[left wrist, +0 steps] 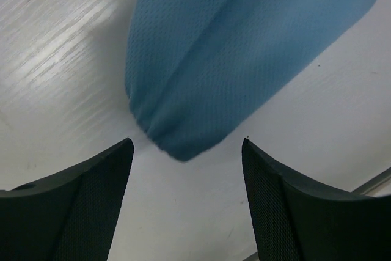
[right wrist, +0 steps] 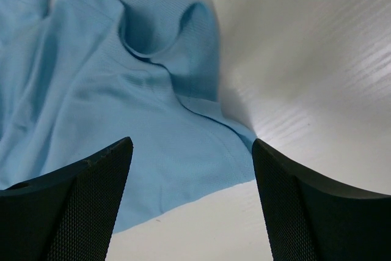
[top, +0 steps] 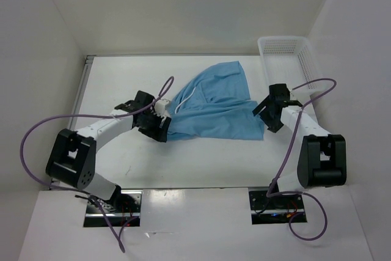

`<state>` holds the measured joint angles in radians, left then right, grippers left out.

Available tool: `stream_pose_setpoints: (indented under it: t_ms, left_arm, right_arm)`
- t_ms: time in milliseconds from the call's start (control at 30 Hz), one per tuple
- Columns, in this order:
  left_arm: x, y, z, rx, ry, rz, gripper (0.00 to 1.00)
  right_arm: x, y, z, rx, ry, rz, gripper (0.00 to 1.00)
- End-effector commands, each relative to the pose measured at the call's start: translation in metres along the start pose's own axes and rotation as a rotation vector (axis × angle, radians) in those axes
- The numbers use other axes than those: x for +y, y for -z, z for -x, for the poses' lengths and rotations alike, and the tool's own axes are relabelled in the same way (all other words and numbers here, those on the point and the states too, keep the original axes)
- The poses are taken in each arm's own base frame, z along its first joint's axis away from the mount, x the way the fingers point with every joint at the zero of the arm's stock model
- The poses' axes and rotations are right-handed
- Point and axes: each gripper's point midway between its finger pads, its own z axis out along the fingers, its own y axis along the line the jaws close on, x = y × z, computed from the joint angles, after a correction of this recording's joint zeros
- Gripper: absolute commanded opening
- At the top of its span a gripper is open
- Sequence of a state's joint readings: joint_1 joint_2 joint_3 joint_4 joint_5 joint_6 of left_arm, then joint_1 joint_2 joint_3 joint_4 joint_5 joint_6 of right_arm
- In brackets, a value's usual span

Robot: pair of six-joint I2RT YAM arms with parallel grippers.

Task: Fold and stack the shorts
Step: Flatten the shorts out

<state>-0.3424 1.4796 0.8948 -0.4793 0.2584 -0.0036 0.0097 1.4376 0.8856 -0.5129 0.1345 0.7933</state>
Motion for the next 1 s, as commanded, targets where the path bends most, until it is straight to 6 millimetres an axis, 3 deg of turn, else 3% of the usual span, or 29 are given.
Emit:
stream_pose_setpoints:
  t_ms: [0,133,267,400,467,500,667,800,967]
  left_arm:
    - [-0.003,-0.011,0.03,-0.051,-0.048,0.004,0.78]
    - [0.01,-0.023,0.039,-0.043,-0.045,0.057,0.71]
    - [0.016,-0.021,0.052,-0.071,-0.052,0.091,0.53]
    - [0.019,-0.02,0.061,-0.089,-0.055,0.104,0.3]
    - [0.021,-0.023,0.059,-0.079,-0.053,0.113,0.08]
    - [0.024,-0.021,0.064,-0.09,-0.055,0.132,0.01]
    - [0.038,-0.007,0.079,-0.116,-0.055,0.228,0.0]
    - [0.042,0.009,0.093,-0.152,-0.057,0.273,0.0]
    - [0.036,0.008,0.096,-0.164,-0.062,0.237,0.0]
  right_arm:
    - [-0.007,-0.008,-0.011,0.027,-0.024,-0.022,0.83]
    - [-0.022,-0.015,-0.032,0.079,-0.024,-0.075,0.83]
    - [-0.022,-0.017,-0.043,0.106,-0.007,-0.09,0.83]
    - [-0.026,-0.022,-0.066,0.171,0.038,-0.123,0.82]
    - [-0.032,-0.021,-0.077,0.208,0.063,-0.159,0.82]
    - [-0.036,-0.02,-0.072,0.187,0.07,-0.189,0.82]
    - [-0.041,-0.004,-0.057,0.13,0.078,-0.226,0.82]
    - [-0.044,-0.001,-0.075,0.183,0.072,-0.221,0.82]
    - [-0.036,0.0,-0.098,0.254,0.071,-0.188,0.79]
